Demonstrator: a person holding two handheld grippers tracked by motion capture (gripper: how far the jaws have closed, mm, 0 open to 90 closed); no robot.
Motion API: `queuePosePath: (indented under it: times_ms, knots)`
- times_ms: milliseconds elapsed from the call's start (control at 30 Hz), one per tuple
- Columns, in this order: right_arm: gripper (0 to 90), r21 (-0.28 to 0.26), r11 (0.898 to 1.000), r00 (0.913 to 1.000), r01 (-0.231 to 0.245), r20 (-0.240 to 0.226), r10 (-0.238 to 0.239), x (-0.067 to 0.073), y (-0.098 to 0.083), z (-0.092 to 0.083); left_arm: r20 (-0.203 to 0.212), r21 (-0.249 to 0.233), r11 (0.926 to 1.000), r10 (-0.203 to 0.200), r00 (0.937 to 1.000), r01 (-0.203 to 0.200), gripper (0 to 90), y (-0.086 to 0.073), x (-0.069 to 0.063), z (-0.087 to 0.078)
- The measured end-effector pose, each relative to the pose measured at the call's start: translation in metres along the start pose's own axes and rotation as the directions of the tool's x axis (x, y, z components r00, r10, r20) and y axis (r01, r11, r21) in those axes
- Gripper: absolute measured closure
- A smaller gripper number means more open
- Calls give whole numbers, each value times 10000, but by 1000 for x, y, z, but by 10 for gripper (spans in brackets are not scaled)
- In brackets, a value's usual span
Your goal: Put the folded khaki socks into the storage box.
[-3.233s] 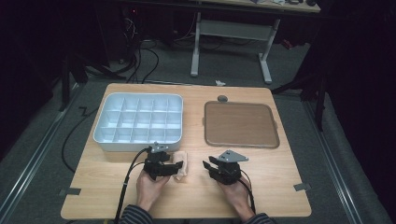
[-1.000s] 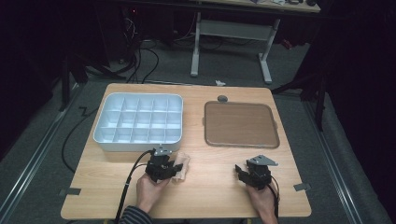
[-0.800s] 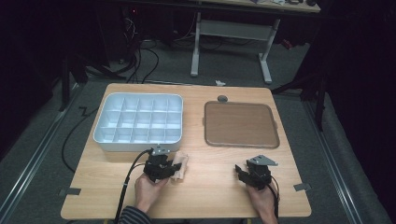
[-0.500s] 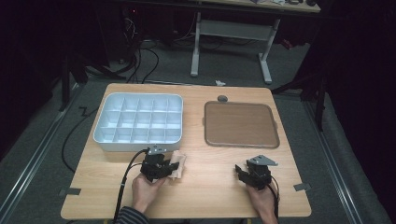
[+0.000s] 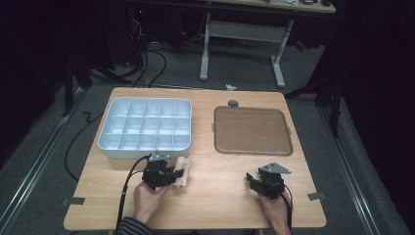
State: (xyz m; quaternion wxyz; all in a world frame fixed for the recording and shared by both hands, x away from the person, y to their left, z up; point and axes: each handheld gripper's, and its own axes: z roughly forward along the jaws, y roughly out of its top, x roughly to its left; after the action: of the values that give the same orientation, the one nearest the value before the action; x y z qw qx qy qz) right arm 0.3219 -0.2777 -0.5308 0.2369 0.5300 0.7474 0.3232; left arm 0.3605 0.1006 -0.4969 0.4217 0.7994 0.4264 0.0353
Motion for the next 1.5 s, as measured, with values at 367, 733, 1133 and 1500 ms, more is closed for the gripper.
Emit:
queuePosePath:
  times_ms: [367,733,1133,1500]
  knots:
    - [450,-7,10000,10000,14,2,-14,0,0,0,54,-196,9997,-118,9999,119,710,-2,6,-10]
    - [448,8,10000,10000,-8,11,8,0,0,0,225,-433,9990,-85,9997,95,714,-3,8,-16]
    - [444,-2,10000,10000,11,24,-11,0,0,0,240,-570,9977,-366,9990,379,714,-1,15,-25]
    - [441,5,10000,10000,15,24,-15,0,0,0,276,-851,9954,-412,9988,434,712,2,20,-37]
